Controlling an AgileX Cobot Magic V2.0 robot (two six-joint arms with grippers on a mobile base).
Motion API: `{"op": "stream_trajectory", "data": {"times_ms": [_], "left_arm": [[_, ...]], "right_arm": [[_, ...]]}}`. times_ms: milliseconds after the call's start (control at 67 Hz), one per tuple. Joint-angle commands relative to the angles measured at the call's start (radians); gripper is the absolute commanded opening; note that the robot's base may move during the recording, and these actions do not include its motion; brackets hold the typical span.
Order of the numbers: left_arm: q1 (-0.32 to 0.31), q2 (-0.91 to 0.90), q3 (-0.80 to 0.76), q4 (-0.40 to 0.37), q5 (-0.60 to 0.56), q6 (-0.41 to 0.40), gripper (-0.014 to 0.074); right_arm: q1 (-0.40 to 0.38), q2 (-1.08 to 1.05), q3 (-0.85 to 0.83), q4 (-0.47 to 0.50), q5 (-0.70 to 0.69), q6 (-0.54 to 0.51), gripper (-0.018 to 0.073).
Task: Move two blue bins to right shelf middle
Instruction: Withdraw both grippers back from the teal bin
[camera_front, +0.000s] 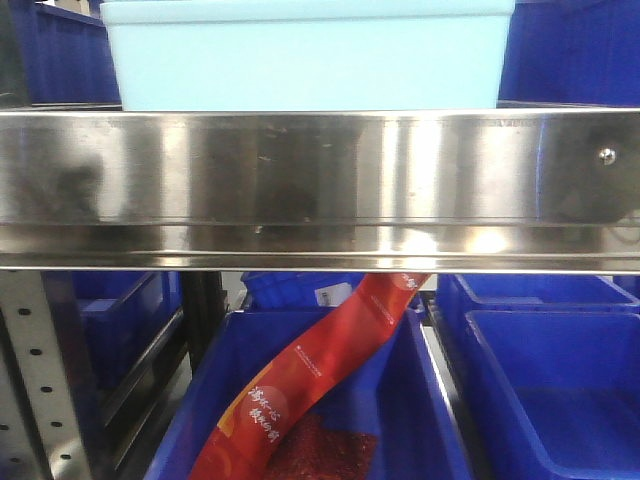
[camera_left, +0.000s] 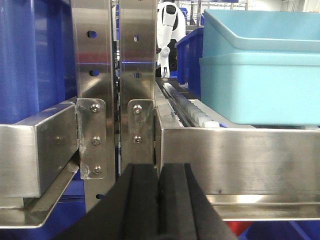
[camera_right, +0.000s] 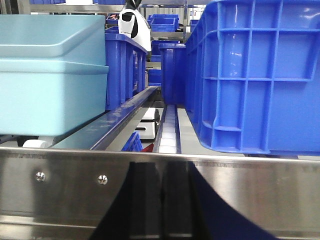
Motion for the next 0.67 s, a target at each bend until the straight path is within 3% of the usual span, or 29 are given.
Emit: {"op": "stream_trajectory", "data": {"times_ms": [0,656], "left_arm": [[0.001,-0.005,-0.001,0.010,-0.029,0.000,-0.0111],[0.001,-0.005,-0.001,0.010,-0.029,0.000,-0.0111]], "right_arm": [[-0.003,-0.004,0.003,0.007,-0.014,-0.002,-0.0167],[-0.003,-0.004,0.003,0.007,-0.014,-0.002,-0.0167]]}}
